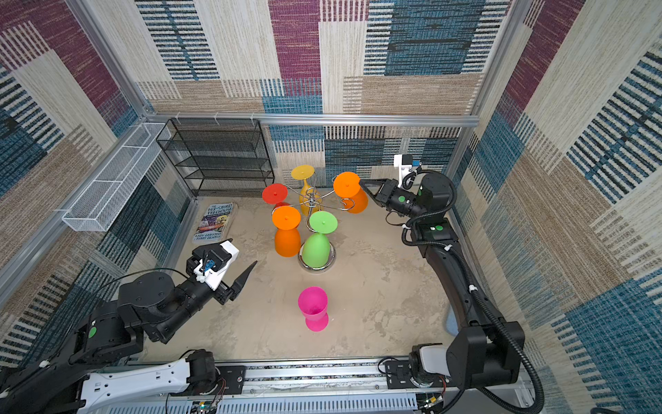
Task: Take the wine glass off the wine glass rack
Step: Pick up the wine glass from the wine glass rack.
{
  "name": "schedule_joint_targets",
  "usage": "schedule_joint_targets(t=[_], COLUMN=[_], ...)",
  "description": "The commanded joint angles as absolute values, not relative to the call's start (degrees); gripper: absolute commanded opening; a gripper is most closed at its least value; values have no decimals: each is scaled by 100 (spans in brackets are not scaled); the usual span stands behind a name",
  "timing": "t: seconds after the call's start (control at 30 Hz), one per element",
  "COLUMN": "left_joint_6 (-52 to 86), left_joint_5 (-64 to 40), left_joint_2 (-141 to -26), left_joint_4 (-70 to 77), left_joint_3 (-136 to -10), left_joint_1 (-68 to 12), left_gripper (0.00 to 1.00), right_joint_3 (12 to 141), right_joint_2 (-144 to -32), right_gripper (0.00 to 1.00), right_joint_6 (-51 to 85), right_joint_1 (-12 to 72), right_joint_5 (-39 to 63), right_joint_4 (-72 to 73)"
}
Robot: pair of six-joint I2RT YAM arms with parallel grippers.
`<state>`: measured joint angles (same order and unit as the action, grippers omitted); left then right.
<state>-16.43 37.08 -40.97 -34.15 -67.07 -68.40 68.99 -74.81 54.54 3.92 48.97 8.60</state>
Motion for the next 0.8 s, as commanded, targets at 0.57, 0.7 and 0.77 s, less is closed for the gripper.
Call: schedule_joint_targets(t=[0.57,0.7,0.77], left_joint_6=[-1321,-1028,-830], left_joint_5=[2019,1104,591], left_joint_2=[-4490,-4777,-4870], left_joint_4=[-2172,-1914,-1680], left_joint_3=[-6589,-6605,-6554], left_joint_1=[-6250,-5677,-5342], left_gripper=[76,76,76], right_joint_3=[7251,7456,7537], right_joint_2=[-6199,-5972,-5909], right_gripper=[0,0,0], right_joint_6=[5155,5245,5307], right_joint_1=[-259,-257,-255], right_joint_5=[5044,5146,5185], right_joint_4=[561,712,779])
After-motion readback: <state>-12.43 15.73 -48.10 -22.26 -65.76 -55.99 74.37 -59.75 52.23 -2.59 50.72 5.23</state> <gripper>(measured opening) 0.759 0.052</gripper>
